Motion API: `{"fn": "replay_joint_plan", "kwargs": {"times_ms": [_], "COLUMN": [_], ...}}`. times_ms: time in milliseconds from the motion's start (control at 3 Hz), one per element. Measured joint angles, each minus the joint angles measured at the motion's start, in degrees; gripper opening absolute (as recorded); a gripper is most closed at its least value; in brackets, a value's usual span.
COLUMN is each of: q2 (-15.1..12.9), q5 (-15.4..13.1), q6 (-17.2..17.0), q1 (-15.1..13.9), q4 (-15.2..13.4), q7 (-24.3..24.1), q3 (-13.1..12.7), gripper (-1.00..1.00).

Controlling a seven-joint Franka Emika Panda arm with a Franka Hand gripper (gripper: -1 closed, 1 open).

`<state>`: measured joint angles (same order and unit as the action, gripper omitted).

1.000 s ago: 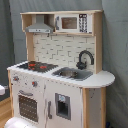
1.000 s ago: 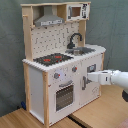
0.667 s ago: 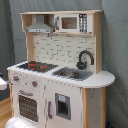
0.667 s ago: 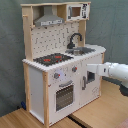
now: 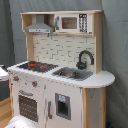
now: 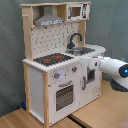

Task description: Play with the kitchen

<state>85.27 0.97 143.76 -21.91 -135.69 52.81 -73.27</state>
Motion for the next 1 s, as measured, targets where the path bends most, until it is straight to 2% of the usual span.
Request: {"fn": "replay_joint_plan", "kwargs": {"times_ms": [333,1000], "q2": [-0.02,-0.64], "q5": [-0.12,0.05], "q6": [0.15,-6.56], "q1": [-4.57,-4.99], "q4": [2.22,2.5], "q7": [-1.4,-11.09], "q3": [2.25,6.95], "gripper": [1.0,1.0]}}
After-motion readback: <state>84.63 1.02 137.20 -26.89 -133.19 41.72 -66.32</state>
